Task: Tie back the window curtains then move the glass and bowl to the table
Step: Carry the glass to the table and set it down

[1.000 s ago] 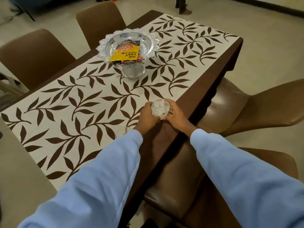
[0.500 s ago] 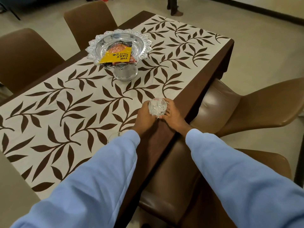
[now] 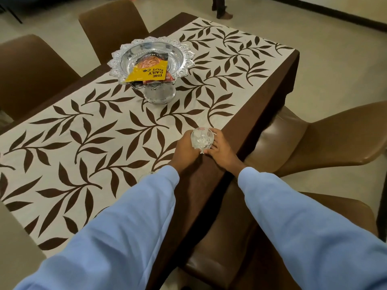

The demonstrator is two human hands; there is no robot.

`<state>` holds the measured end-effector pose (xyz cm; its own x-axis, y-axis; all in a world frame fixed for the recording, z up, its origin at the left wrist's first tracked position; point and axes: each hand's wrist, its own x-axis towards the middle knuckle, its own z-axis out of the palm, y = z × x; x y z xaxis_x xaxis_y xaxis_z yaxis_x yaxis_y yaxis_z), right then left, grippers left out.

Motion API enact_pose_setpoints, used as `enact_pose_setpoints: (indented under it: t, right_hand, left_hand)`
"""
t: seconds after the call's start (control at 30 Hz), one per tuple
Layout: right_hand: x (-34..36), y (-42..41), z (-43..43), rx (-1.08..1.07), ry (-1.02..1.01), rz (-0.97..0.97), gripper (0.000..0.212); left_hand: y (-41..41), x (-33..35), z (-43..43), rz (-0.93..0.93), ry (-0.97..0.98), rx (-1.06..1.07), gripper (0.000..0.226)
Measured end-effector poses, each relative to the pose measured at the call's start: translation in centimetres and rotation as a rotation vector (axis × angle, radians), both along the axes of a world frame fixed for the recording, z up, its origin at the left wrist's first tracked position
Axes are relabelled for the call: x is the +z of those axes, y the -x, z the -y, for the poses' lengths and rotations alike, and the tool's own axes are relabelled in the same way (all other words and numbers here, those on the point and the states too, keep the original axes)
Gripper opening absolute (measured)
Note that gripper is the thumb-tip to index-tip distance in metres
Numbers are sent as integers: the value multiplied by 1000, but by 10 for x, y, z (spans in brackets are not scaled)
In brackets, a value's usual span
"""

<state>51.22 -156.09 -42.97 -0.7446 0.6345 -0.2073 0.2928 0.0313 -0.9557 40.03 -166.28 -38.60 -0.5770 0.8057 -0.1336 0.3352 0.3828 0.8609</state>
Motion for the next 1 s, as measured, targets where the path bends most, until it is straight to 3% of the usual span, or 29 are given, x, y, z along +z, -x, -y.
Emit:
enact_pose_setpoints:
  t: [0.23,0.43,0.7,1.0]
  right_hand:
    - [1,-2,-3,-21,26,-5,78]
    - [3,-1,-23,-72,-72,0,77]
    - [5,9,-83,-174,-194,24,73]
    - [3,-1,-123,-343,-230,42,70]
  left_hand:
    - [2,-3,-4,27,-18,-28,50]
    - [2,-5,-22,8,-73,-22,48]
    - [11,-6,-86,56,-72,-73,64]
    - [-7,-3,-141,191,-109,-190,63]
